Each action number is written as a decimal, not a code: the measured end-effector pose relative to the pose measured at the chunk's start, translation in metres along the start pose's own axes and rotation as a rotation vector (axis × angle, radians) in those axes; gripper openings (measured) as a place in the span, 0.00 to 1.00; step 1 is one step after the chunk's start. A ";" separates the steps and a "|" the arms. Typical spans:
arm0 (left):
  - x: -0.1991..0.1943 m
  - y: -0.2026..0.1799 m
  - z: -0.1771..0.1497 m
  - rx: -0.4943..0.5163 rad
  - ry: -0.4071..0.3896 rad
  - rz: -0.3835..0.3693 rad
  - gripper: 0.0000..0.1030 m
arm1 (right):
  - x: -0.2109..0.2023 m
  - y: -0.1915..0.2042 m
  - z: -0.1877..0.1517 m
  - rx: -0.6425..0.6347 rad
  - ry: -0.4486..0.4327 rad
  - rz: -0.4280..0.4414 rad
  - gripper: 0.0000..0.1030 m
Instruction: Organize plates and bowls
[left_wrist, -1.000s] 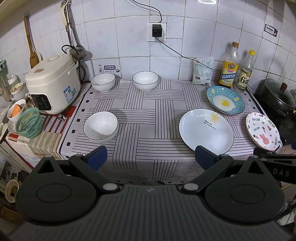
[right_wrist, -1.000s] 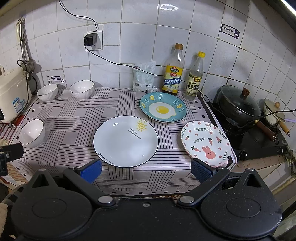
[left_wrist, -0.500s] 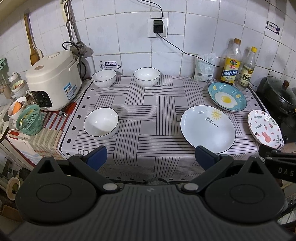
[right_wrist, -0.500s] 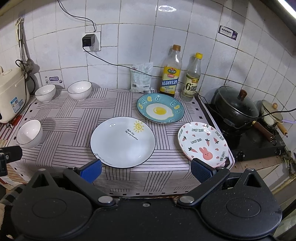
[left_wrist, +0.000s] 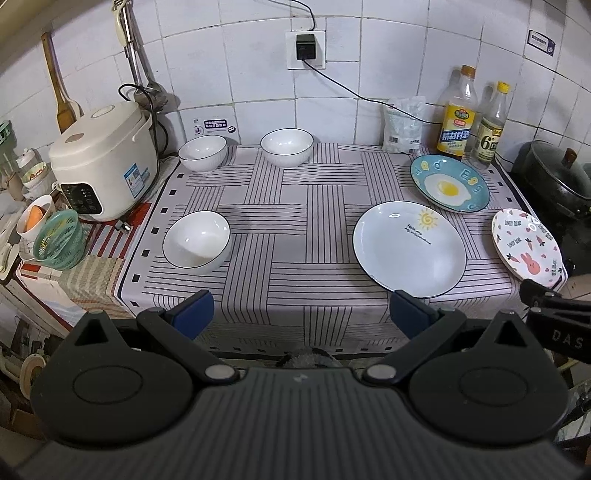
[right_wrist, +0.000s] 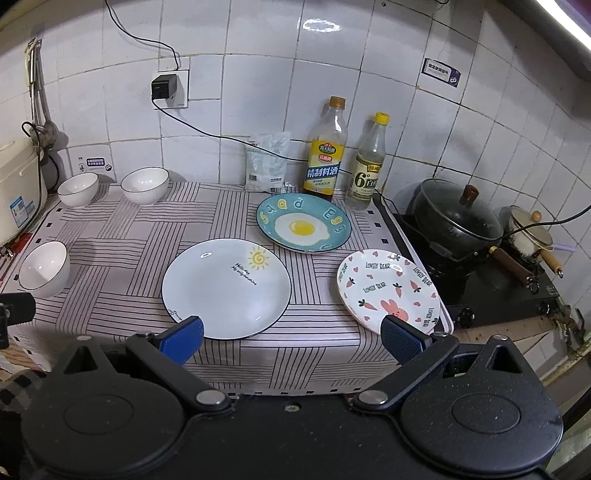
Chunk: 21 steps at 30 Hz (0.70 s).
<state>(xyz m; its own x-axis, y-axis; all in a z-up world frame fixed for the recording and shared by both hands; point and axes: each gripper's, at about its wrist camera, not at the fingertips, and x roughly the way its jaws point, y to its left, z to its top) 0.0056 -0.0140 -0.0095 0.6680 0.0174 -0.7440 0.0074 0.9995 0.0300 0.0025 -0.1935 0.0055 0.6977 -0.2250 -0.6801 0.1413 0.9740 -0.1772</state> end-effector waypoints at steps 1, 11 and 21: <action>0.000 -0.001 0.000 0.001 0.000 0.001 1.00 | 0.000 -0.001 -0.001 0.001 -0.002 -0.001 1.00; 0.001 -0.001 0.000 0.006 0.010 0.004 1.00 | -0.004 0.001 -0.003 -0.010 -0.019 -0.001 1.00; 0.001 0.002 -0.001 -0.009 0.010 -0.008 1.00 | -0.006 0.001 -0.004 -0.015 -0.031 0.002 1.00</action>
<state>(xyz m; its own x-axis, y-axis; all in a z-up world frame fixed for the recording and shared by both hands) 0.0056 -0.0116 -0.0106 0.6602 0.0095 -0.7510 0.0058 0.9998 0.0178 -0.0040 -0.1913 0.0067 0.7197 -0.2221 -0.6578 0.1298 0.9738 -0.1868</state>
